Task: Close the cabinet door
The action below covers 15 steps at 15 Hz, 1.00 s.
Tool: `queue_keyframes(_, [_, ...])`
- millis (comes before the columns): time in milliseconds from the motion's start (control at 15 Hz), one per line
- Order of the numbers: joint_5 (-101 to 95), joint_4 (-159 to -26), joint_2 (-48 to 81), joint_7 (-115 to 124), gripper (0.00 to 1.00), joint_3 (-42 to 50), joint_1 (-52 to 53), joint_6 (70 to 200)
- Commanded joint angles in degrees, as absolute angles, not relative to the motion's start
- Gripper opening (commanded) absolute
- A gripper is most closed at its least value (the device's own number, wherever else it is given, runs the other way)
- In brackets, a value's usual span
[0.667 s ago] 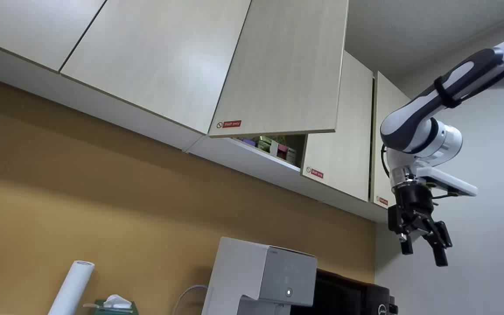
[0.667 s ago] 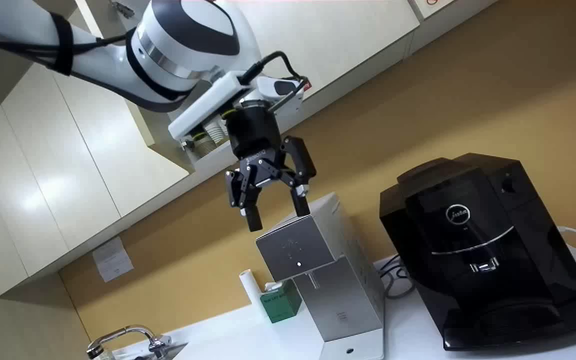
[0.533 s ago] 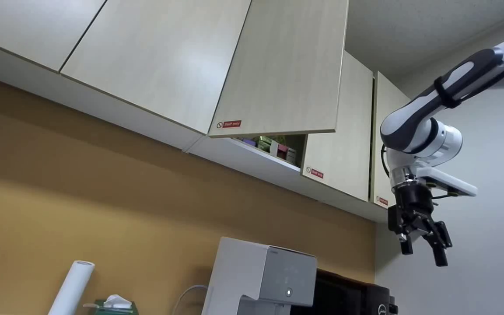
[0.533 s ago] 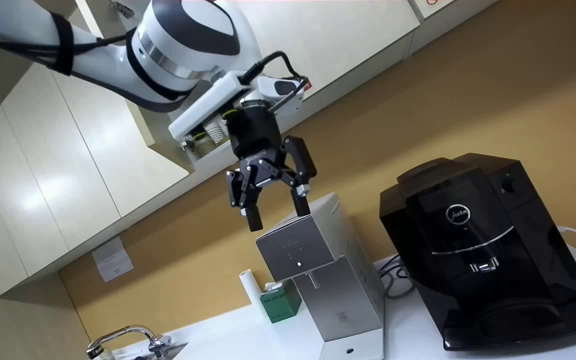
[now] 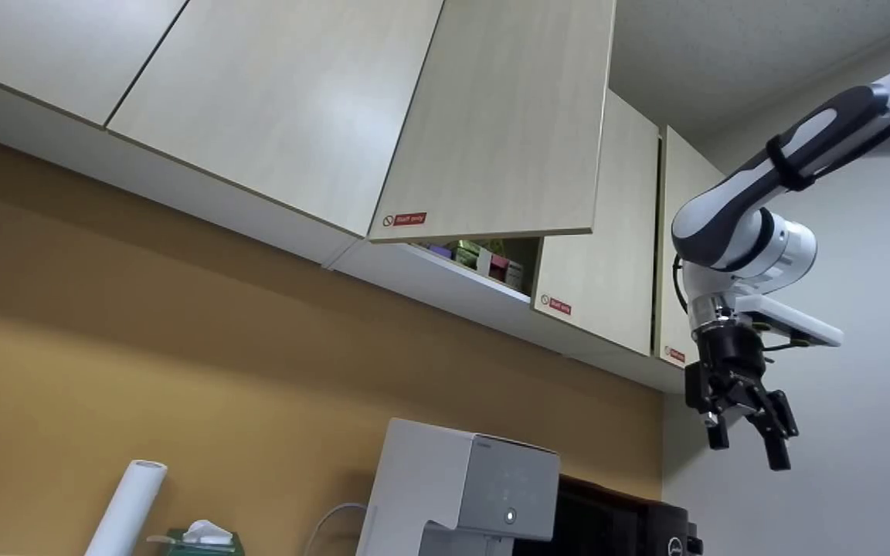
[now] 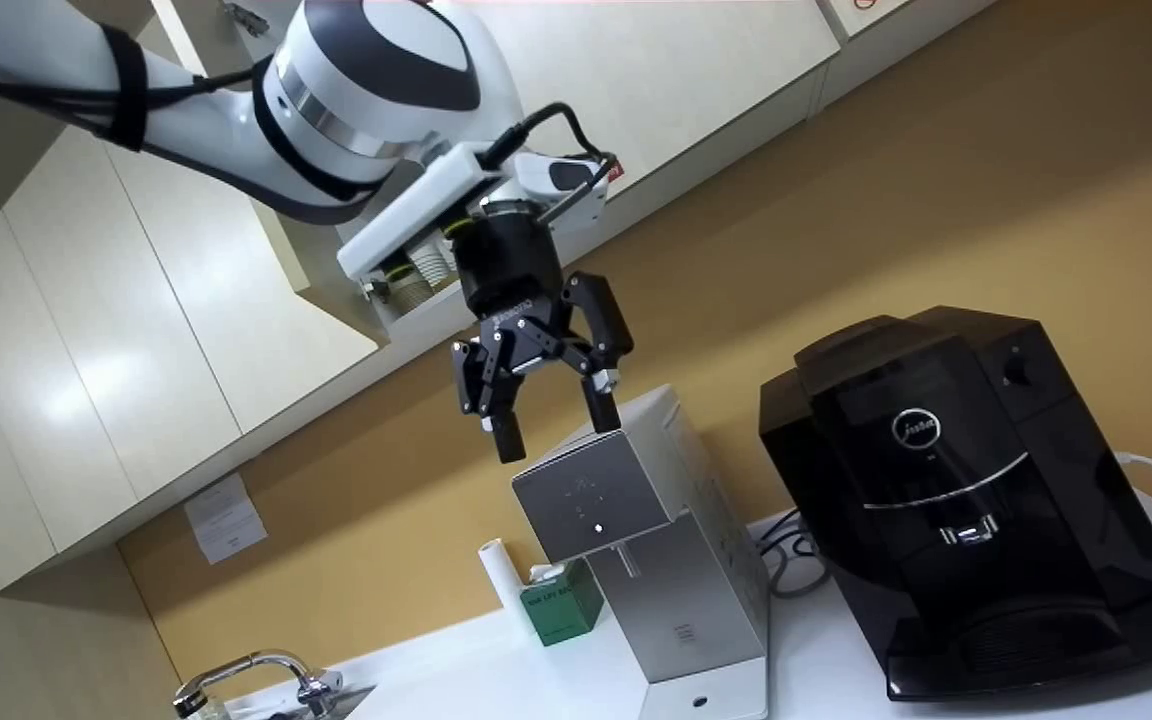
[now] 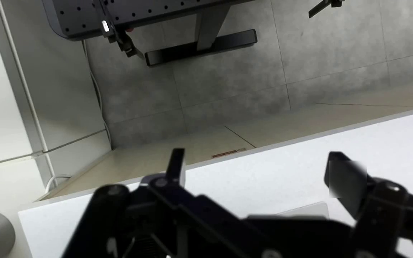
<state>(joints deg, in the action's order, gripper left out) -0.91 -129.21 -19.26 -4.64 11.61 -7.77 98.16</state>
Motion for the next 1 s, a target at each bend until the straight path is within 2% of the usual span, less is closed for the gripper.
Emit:
queue_keyframes(0, [-0.86,-129.08,-19.75,-5.30,1.00,11.02,-8.14,97.41])
queue_keyframes(600, [-10.10,-132.16,-37.08,-11.67,1.00,7.02,-7.04,99.20])
queue_keyframes(933, [-9.03,-134.75,-46.82,-12.02,1.00,7.80,-5.05,107.66])
